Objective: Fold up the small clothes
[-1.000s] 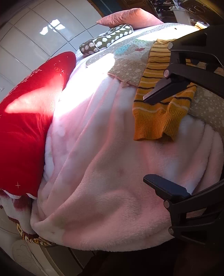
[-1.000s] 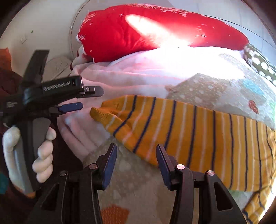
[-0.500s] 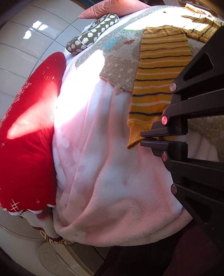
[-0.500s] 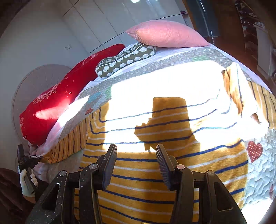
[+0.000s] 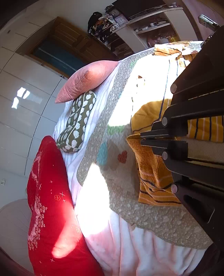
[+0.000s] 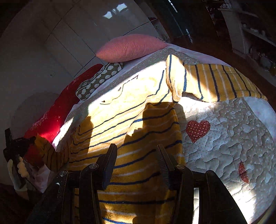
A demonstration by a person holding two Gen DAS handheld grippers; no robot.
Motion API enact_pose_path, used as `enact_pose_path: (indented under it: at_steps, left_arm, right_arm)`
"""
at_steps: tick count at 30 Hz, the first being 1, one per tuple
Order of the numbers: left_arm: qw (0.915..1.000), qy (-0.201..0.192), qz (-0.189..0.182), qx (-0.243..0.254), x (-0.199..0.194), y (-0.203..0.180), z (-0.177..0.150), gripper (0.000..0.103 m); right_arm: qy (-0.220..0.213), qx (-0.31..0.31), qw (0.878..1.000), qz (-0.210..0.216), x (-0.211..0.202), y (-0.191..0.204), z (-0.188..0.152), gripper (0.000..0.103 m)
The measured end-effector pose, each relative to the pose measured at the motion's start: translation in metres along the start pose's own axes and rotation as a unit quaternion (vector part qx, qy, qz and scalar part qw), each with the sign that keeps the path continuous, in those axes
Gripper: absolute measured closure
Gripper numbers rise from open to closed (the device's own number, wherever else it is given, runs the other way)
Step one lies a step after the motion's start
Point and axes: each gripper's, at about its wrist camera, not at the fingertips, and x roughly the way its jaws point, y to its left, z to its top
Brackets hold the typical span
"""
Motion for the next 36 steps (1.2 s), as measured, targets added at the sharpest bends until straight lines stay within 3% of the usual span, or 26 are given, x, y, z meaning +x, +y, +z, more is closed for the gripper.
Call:
enact_pose_path:
  at_steps: [4,8,12,13,17,20,25,29,31,32,33,34,36]
  left_arm:
    - [0.9970,0.030,-0.052,0.049,0.033,-0.087,-0.003,0.101]
    - [0.9876,0.068,-0.102,0.098,0.065,-0.164,-0.022,0.101]
    - [0.9771,0.117,-0.127,0.124,0.093,-0.197,-0.048,0.098]
    - [0.9752,0.126,-0.131,0.126,0.095,-0.197,-0.054,0.092]
    - [0.9727,0.130,-0.149,0.122,0.076,-0.176,-0.065,0.061]
    - [0.9793,0.099,-0.132,0.117,0.051,-0.146,-0.063,0.052]
    - [0.9930,0.026,-0.034,0.110,0.011,-0.080,-0.061,0.042]
    - [0.9938,-0.016,0.051,0.097,-0.008,-0.031,-0.071,0.036]
    - [0.9935,-0.016,0.072,0.087,-0.009,-0.009,-0.078,0.036]
    - [0.9944,-0.010,0.073,0.076,-0.008,0.001,-0.082,0.036]
    - [0.9954,-0.003,0.071,0.064,-0.006,0.010,-0.084,0.036]
    - [0.9962,0.004,0.070,0.053,-0.004,0.018,-0.087,0.036]
    - [0.9971,0.013,0.067,0.032,0.001,0.032,-0.090,0.036]
  right_arm:
    - [-0.003,0.004,1.000,0.007,-0.007,-0.009,-0.005,0.053]
    - [-0.001,0.013,1.000,0.012,-0.012,-0.024,-0.010,0.053]
    - [0.012,0.014,1.000,0.019,-0.006,-0.023,-0.011,0.053]
    - [0.016,0.011,1.000,0.022,-0.004,-0.018,-0.012,0.053]
    - [0.040,-0.008,0.998,0.043,0.017,0.007,-0.001,0.044]
    - [0.074,-0.046,0.994,0.063,0.048,0.042,0.014,0.039]
    - [0.109,-0.092,0.989,0.038,0.124,0.093,0.036,0.038]
    - [0.131,-0.092,0.987,-0.015,0.184,0.105,0.047,0.038]
    - [0.147,-0.095,0.984,-0.040,0.206,0.110,0.046,0.038]
    - [0.151,-0.098,0.983,-0.042,0.212,0.113,0.046,0.056]
    - [0.153,-0.106,0.982,-0.041,0.214,0.118,0.046,0.087]
    - [0.156,-0.114,0.980,-0.044,0.214,0.122,0.047,0.097]
    - [0.140,-0.116,0.983,-0.028,0.202,0.125,0.055,0.097]
